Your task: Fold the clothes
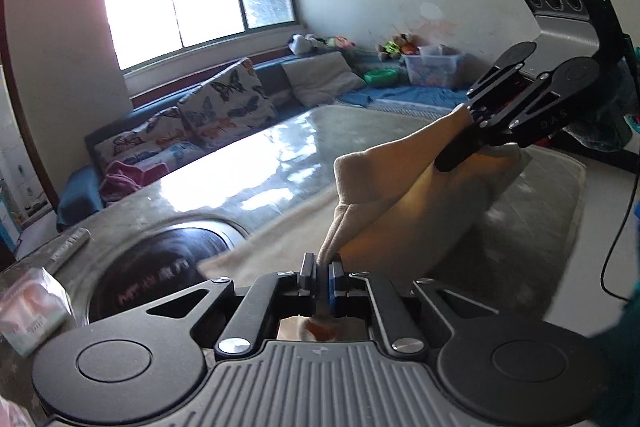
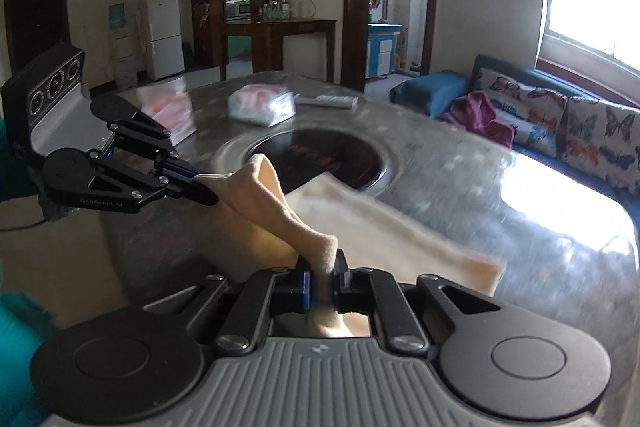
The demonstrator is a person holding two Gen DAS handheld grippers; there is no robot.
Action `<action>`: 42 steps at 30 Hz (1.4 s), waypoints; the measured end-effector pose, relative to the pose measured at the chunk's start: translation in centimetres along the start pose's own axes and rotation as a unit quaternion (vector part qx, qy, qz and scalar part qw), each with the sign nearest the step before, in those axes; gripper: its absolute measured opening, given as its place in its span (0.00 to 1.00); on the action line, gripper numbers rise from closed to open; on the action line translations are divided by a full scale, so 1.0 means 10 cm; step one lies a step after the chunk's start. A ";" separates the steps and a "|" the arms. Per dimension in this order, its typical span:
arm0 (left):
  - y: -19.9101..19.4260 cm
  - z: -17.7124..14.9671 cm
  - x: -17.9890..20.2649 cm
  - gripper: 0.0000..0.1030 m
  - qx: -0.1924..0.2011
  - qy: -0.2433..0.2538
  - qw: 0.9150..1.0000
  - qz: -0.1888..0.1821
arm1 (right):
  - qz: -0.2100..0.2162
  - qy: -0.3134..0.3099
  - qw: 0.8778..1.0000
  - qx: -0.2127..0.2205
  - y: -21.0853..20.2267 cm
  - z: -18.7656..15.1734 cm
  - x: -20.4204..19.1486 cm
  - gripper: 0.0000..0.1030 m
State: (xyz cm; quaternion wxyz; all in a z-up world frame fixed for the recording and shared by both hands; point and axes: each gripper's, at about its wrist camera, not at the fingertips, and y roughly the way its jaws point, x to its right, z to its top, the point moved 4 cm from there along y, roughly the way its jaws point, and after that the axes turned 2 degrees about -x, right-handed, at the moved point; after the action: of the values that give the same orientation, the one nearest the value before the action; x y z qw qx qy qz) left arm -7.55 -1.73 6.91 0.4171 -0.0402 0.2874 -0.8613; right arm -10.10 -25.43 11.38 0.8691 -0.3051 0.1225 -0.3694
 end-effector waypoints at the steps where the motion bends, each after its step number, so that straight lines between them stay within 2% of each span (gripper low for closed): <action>1: 0.09 0.05 -0.08 0.06 0.001 -0.003 1.000 0.006 | -0.003 -0.001 1.000 0.000 0.03 0.04 0.03 0.08; 5: 0.56 0.19 -0.34 0.06 -0.009 -0.017 0.999 0.028 | -0.025 -0.001 1.000 -0.011 0.49 0.37 0.44 0.08; 8: 0.96 0.20 -0.52 0.08 -0.028 -0.039 0.997 0.056 | -0.029 0.007 0.999 -0.027 0.82 0.47 0.63 0.10; 9: 1.10 0.17 -0.59 0.09 -0.037 -0.053 0.996 0.063 | -0.038 0.018 0.999 -0.027 0.96 0.46 0.70 0.17; 11: 1.33 0.09 -0.71 0.10 -0.054 -0.078 0.992 0.077 | -0.058 0.045 0.997 -0.028 1.26 0.39 0.84 0.19; 12: 1.43 0.03 -0.76 0.11 -0.062 -0.092 0.990 0.081 | -0.069 0.052 0.996 -0.025 1.31 0.35 0.87 0.24; 13: 1.49 -0.02 -0.81 0.12 -0.071 -0.105 0.988 0.092 | -0.080 0.059 0.995 -0.021 1.35 0.32 0.89 0.24; 14: 1.53 -0.07 -0.85 0.12 -0.079 -0.112 0.985 0.106 | -0.088 0.075 0.993 -0.017 1.39 0.22 0.92 0.25; 16: 1.53 -0.14 -0.91 0.12 -0.083 -0.128 0.981 0.119 | -0.093 0.099 0.991 -0.009 1.32 0.10 0.94 0.39; 18: 1.44 -0.15 -0.92 0.14 -0.079 -0.141 0.979 0.127 | -0.101 0.114 0.988 -0.003 1.19 -0.02 0.95 0.40; 20: 1.30 -0.11 -0.87 0.19 -0.062 -0.150 0.979 0.123 | -0.108 0.128 0.986 0.002 1.04 -0.15 1.02 0.40; 22: 1.18 -0.05 -0.76 0.20 -0.048 -0.157 0.980 0.108 | -0.114 0.141 0.983 -0.002 0.97 -0.23 1.07 0.39; 28: 1.09 0.11 -0.27 0.20 -0.031 -0.161 0.986 0.031 | -0.149 0.173 0.973 -0.016 0.89 -0.42 1.23 0.36; 29: 1.12 0.12 -0.21 0.20 -0.032 -0.159 0.986 0.024 | -0.147 0.182 0.972 -0.022 0.92 -0.44 1.25 0.34; 31: 1.19 0.14 -0.11 0.20 -0.036 -0.156 0.987 0.012 | -0.146 0.192 0.970 -0.032 0.97 -0.48 1.29 0.18; 34: 1.33 0.15 -0.08 0.20 -0.047 -0.158 0.986 0.005 | -0.176 0.181 0.967 -0.029 1.02 -0.50 1.30 0.10; 37: 1.43 0.13 -0.13 0.20 -0.058 -0.168 0.984 0.007 | -0.197 0.185 0.962 -0.031 1.04 -0.48 1.32 0.10; 40: 1.49 0.14 -0.20 0.20 -0.060 -0.183 0.981 0.004 | -0.203 0.178 0.963 -0.007 0.98 -0.36 1.29 0.11; 42: 1.53 0.15 -0.22 0.20 -0.060 -0.190 0.980 0.003 | -0.179 0.177 0.968 -0.004 1.01 -0.30 1.26 0.11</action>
State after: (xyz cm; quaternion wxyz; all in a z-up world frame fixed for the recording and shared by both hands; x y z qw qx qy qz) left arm 5.01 -8.22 0.49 0.4639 -0.2274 0.2538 -0.8177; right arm 3.10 -30.34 2.94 0.7523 -0.2549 0.2194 -0.5665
